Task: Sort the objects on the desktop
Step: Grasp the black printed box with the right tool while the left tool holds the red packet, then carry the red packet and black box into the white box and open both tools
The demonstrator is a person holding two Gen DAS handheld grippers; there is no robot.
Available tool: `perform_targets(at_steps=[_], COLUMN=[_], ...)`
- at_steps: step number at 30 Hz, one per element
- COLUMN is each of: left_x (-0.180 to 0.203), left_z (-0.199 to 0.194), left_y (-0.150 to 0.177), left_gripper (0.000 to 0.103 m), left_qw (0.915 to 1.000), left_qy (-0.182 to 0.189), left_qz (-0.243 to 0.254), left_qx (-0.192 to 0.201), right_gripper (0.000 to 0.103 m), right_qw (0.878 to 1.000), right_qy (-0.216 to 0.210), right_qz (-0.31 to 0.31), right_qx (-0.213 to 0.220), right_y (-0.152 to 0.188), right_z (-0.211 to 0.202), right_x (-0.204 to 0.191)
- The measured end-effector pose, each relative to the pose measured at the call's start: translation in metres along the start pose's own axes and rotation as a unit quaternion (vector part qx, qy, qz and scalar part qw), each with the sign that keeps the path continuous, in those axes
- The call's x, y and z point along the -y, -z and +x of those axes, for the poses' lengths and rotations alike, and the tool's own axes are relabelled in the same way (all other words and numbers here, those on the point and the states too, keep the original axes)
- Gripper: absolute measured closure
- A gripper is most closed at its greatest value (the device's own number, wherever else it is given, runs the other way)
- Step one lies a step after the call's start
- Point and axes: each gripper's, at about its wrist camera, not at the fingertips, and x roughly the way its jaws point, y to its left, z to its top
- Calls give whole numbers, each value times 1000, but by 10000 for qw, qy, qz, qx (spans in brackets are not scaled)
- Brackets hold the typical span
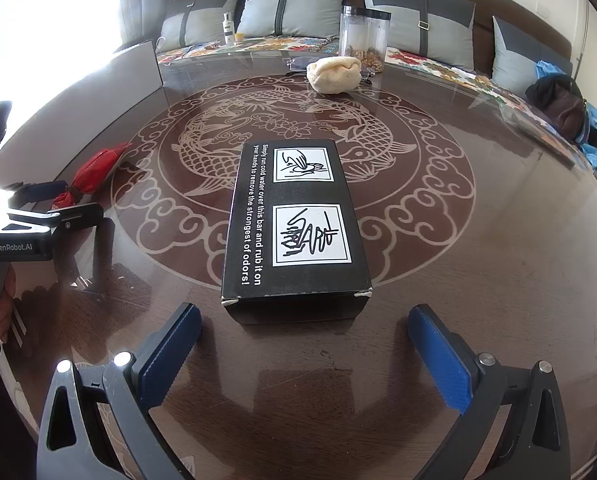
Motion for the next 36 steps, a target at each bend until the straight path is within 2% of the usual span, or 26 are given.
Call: perform_targets(at_steps=[16,20,22,25,26,27,28,29,30,32,36], left_x=[0,-1,-2,-1,0,2,3,4,4,-1,-17], left_z=[-3,-4,-3,0,-1,-6,-9,-12,-14,-27,-68], left_y=[4,4,0,-5,-5,-5,-5,-7,-8,-11,-17], left_gripper=[0,0,0,0,6,29,57,78,83,83,84], left_qw=[10000,9994,9982,9966,9971,9979,9981,9979,9974,9980,9965], left_qy=[-22,45,104,112,114,141,169,219,300,447,818], left_qz=[-8,104,207,222,241,284,345,386,383,286,-144], left_qx=[-30,-338,-556,-791,-716,-564,-479,-481,-534,-350,61], right_gripper=[0,0,0,0,0,0,0,7,43,44,44], right_qw=[10000,10000,9996,9962,9957,9957,9956,9949,9941,9941,9963], right_qy=[16,2,-56,-22,25,16,-40,-140,-148,92,31], right_qz=[-4,-11,-107,-118,-83,-87,-92,-76,-58,-27,42], right_qx=[-9,-17,-248,-857,-919,-921,-934,-992,-1071,-1076,-852], right_y=[-1,-2,-8,-32,-41,-49,-56,-61,-65,-68,-66], right_z=[1,1,4,17,19,20,22,25,28,25,-1], right_x=[0,1,2,3,2,1,-1,-3,-4,-7,-16])
